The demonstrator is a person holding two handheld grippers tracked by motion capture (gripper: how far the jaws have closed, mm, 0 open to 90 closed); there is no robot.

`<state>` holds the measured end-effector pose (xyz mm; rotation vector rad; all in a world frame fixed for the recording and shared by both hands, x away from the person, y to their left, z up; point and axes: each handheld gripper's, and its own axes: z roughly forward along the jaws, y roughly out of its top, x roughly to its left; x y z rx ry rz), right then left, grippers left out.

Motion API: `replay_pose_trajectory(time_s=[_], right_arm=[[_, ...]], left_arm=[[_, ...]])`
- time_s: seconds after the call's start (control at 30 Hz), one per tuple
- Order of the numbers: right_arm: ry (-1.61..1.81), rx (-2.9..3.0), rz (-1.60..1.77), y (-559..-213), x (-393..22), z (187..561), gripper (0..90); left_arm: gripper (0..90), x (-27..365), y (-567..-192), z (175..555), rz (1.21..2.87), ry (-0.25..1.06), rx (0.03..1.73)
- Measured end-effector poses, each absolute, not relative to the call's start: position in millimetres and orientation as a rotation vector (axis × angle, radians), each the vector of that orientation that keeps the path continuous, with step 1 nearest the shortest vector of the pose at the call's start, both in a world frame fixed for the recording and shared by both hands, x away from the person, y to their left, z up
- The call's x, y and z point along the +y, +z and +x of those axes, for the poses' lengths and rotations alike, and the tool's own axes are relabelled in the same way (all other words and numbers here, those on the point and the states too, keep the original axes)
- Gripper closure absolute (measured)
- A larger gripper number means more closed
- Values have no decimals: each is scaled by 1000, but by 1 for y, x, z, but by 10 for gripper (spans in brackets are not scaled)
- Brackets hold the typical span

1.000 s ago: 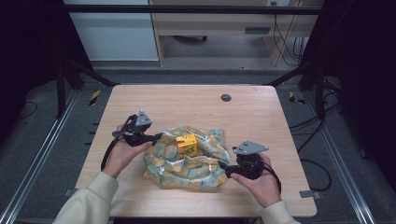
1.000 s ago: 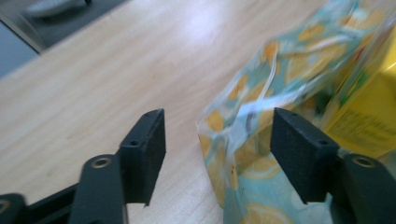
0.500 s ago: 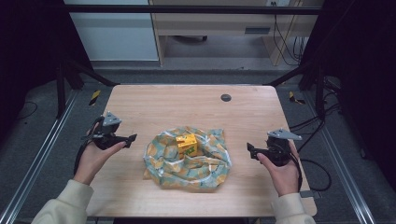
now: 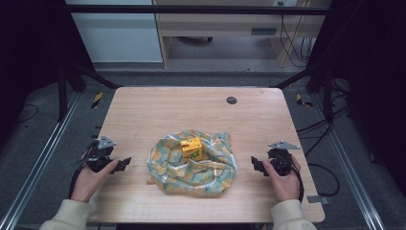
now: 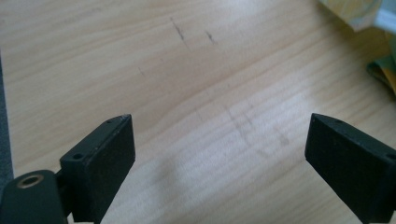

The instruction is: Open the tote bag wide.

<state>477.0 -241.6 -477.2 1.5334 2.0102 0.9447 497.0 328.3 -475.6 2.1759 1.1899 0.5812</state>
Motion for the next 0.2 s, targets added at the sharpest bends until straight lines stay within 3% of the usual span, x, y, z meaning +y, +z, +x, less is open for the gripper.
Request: replay_pose_trajectory(time_s=[0.2], right_arm=[[882,2038,1522,-484,-242,468,128]], left_arm=[[72,324,-478,491,2216,590,1171]])
